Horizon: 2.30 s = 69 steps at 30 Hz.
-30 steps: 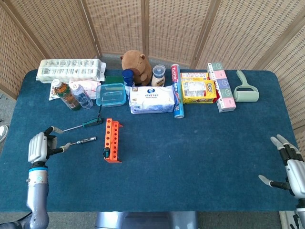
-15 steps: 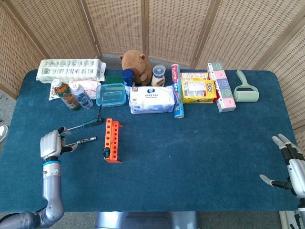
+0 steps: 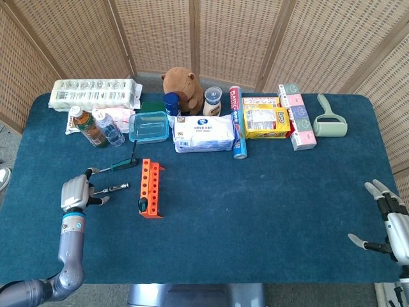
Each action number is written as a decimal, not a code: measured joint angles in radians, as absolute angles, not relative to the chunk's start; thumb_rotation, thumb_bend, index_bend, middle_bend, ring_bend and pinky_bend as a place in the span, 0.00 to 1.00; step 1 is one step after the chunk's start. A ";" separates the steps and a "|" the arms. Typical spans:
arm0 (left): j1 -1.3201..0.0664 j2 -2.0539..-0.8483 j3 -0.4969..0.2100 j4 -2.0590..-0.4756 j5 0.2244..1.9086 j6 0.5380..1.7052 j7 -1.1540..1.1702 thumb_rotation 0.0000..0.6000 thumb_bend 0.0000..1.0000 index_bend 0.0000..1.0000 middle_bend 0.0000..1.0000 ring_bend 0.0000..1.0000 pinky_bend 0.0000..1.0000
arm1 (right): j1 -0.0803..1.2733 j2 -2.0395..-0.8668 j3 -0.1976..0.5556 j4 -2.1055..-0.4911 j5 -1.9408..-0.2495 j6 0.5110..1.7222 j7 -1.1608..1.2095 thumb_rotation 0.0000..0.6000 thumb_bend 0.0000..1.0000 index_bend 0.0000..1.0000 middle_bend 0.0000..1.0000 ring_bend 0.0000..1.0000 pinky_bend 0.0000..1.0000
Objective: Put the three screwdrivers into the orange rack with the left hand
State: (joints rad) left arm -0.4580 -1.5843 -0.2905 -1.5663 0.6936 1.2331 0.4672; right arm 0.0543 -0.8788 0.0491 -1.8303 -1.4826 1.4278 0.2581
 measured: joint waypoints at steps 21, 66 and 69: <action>-0.512 -1.663 -0.296 -1.502 0.666 1.218 0.475 1.00 0.24 0.39 0.89 0.79 0.89 | 0.056 -0.876 0.051 -1.829 -1.479 1.425 0.267 1.00 0.00 0.00 0.03 0.00 0.00; -0.564 -1.737 -0.289 -1.436 0.611 1.191 0.528 1.00 0.35 0.49 0.89 0.79 0.89 | 0.056 -0.868 0.056 -1.821 -1.468 1.419 0.293 1.00 0.00 0.00 0.04 0.00 0.00; -0.565 -1.737 -0.287 -1.437 0.608 1.192 0.535 1.00 0.35 0.49 0.89 0.79 0.89 | 0.057 -0.868 0.056 -1.821 -1.469 1.419 0.292 1.00 0.00 0.00 0.04 0.00 0.00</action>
State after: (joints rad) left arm -0.5649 -1.7366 -0.2873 -1.4371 0.6079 1.1924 0.5348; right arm 0.0566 -0.8678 0.0557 -1.8205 -1.4687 1.4190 0.2923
